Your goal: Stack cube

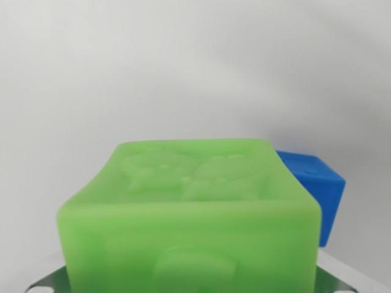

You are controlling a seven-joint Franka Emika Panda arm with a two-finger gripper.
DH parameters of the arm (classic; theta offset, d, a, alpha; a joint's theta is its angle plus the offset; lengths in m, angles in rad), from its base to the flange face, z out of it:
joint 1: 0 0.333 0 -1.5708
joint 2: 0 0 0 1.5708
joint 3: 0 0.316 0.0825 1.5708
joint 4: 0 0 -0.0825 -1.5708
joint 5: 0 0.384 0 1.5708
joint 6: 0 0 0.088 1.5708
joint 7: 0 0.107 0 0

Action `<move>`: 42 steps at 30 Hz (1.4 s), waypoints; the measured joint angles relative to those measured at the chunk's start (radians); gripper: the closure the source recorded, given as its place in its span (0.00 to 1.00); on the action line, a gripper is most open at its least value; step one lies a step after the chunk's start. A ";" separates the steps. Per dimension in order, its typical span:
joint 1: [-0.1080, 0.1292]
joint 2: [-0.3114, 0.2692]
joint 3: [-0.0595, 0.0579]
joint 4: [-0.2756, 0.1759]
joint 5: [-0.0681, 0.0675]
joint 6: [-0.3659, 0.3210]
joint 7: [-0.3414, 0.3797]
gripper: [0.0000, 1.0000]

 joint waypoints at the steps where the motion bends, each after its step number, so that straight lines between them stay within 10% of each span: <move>1: -0.003 0.001 -0.001 0.002 0.000 -0.001 -0.001 1.00; 42: -0.113 0.067 -0.015 0.100 0.009 -0.034 -0.048 1.00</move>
